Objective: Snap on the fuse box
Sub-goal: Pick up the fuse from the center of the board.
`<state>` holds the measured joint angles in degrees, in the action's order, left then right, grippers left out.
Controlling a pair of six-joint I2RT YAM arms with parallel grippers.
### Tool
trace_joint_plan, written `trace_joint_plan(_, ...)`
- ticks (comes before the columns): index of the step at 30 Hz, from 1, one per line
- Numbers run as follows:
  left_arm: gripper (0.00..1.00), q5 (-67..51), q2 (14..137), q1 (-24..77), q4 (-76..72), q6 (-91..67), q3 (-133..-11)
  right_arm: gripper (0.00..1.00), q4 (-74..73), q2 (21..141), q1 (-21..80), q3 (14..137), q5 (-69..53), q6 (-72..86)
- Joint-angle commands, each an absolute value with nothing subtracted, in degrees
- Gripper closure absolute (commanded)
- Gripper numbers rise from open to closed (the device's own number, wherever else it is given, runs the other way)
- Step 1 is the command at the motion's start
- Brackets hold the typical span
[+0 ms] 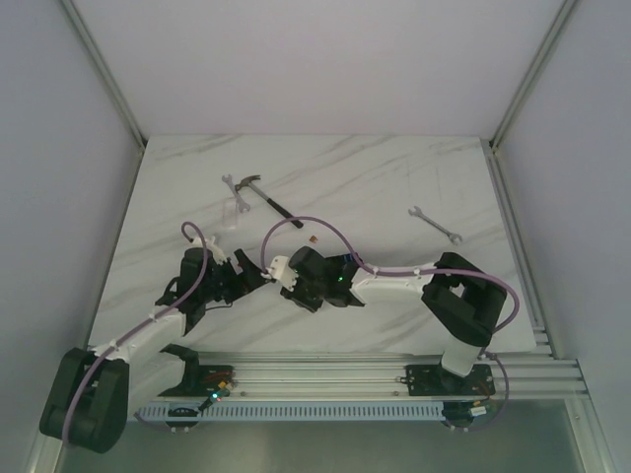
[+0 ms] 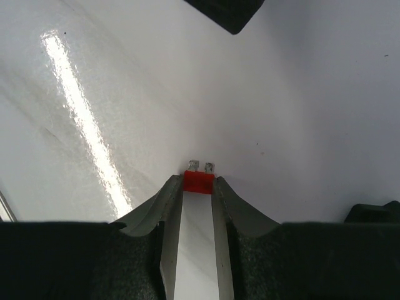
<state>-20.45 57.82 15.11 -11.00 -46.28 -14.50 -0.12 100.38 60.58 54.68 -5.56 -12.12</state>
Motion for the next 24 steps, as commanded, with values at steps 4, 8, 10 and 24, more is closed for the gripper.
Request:
trace_joint_plan(4,0.13,-26.0,59.6,16.7,-19.2,-50.8,-13.0,0.85,3.2,96.2,59.5,53.2,-6.9,-10.8)
trace_joint_plan(8,0.16,-26.9,61.9,19.0,-23.8,-53.3,-12.8,0.85,4.9,93.9,59.2,52.4,-7.4,-10.5)
trace_joint_plan(10,0.19,-27.6,63.0,19.7,-28.1,-55.4,-12.1,0.85,5.5,93.0,59.2,52.1,-7.5,-10.4)
trace_joint_plan(24,0.39,-25.1,64.1,23.7,-33.0,-59.3,-12.4,0.83,14.4,88.7,58.6,48.1,-8.3,-7.3)
